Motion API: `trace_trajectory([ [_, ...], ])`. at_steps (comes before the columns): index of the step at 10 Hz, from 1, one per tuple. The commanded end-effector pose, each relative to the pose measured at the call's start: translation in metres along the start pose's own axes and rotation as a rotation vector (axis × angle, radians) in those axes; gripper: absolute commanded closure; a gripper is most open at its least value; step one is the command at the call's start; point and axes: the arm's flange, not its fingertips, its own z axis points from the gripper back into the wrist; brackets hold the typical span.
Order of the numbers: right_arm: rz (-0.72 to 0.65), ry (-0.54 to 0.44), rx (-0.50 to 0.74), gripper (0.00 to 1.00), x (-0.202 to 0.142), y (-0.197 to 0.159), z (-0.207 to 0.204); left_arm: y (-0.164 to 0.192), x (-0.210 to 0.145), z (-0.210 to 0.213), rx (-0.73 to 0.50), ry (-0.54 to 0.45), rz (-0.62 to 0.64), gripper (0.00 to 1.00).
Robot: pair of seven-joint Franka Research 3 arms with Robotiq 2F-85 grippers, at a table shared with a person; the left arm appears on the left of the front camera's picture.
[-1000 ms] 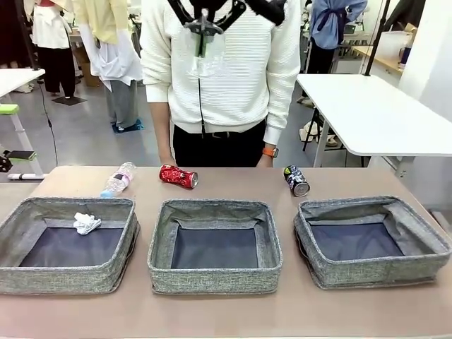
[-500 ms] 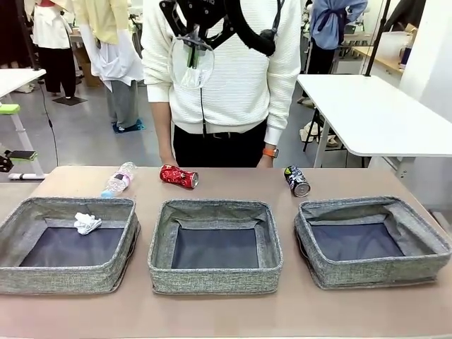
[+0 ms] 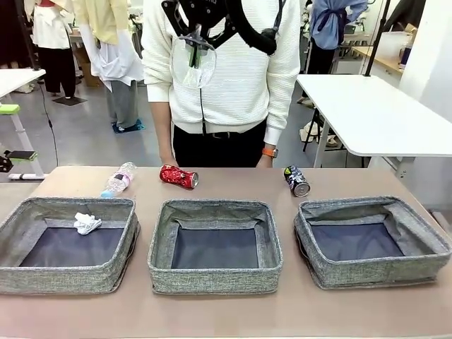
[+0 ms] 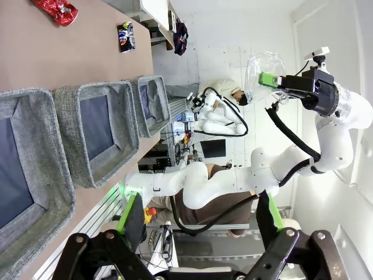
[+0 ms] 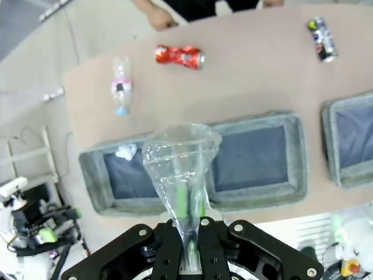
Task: Sort the waste into the appropriate baskets.
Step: Pick up the waste item pointed out by the person, then place the picked waste into the Fabric basket indicated by the person.
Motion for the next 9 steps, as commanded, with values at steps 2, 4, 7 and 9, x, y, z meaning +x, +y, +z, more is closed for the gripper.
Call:
trace_trajectory([
  [2,0.003,-0.001,0.008,0.99,-0.0014,0.0012,0.0042,-0.0030,-0.0009,-0.0023,-0.016,-0.014,-0.001,0.00],
  [4,0.003,-0.001,0.008,0.99,-0.0014,0.0012,0.0042,-0.0030,-0.0009,-0.0023,-0.016,-0.014,-0.001,0.00],
  [7,0.003,-0.001,0.008,0.99,-0.0014,0.0012,0.0042,-0.0030,-0.0009,-0.0023,-0.016,-0.014,-0.001,0.00],
  [9,0.003,-0.001,0.008,0.99,-0.0014,0.0012,0.0042,-0.0030,-0.0009,-0.0023,-0.016,-0.014,-0.001,0.00],
])
